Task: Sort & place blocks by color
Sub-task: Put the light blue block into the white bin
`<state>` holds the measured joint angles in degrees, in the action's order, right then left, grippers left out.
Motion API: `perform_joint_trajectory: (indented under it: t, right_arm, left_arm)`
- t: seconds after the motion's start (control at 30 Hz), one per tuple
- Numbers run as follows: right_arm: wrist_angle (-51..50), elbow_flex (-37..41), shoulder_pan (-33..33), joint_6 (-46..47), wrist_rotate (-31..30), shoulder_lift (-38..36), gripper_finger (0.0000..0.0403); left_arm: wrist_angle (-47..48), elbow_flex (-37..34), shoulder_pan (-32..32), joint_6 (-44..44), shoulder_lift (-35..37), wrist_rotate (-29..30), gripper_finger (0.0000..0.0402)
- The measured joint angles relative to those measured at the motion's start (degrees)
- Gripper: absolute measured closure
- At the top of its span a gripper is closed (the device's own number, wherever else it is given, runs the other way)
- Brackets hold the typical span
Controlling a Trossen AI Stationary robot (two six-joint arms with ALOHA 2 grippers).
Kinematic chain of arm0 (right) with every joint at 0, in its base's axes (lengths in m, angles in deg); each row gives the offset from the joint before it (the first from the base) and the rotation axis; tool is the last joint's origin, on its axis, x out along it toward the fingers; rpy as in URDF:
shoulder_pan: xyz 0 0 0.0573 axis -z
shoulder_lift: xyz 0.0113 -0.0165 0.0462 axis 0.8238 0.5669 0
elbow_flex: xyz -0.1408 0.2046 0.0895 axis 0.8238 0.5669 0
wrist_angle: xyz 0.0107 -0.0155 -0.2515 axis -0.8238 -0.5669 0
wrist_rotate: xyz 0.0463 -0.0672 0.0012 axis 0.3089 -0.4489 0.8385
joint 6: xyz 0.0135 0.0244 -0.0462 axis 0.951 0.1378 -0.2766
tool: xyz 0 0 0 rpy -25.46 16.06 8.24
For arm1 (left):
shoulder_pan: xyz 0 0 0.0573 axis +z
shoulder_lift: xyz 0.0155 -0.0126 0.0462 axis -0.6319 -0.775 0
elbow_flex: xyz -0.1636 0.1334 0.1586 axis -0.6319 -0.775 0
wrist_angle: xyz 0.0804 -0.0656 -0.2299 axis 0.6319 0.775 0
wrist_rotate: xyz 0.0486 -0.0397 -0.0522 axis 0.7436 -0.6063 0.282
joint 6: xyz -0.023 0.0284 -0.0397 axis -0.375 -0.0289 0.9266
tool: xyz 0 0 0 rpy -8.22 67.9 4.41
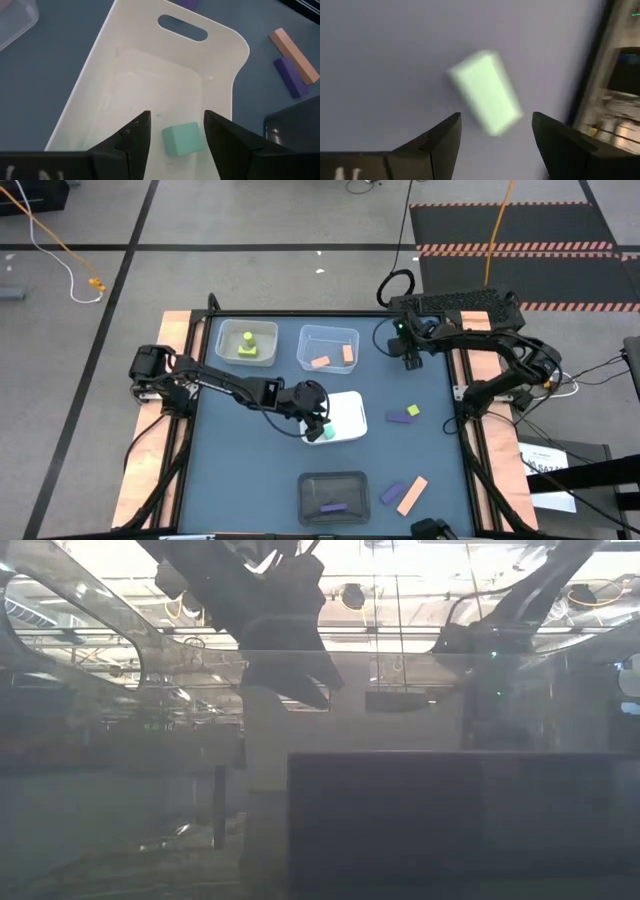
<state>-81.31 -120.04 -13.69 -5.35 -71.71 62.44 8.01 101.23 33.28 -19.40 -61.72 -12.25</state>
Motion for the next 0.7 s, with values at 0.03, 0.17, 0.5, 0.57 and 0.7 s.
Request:
perform_joint_trajectory:
  t: [0.03,0.17,0.5,0.57,0.7]
  right_arm:
    - [0.5,-0.5,0.2,-0.4,0.1,0.0,0.017]
    - [-0.4,-0.5,1.1,-0.3,3.5,1.5,0.0174]
    - [0.1,-5.1,3.3,0.7,3.5,6.1,0.0201]
    - [-0.2,-6.4,3.6,0.7,3.9,7.1,0.0204]
    - [-2.3,-8.6,3.9,0.9,5.0,10.3,0.0209]
  left_arm:
    - [-0.1,0.0,0.0,-0.2,0.0,0.0,0.0223]
    - [-0.4,0.0,0.1,-0.9,0.0,0.0,0.0233]
    - [-1.2,0.0,0.2,-1.4,0.0,0.0,0.024]
    - [-1.2,0.0,0.2,-1.4,0.0,0.0,0.0241]
    - [-1.0,0.0,0.2,-1.5,0.0,0.1,0.024]
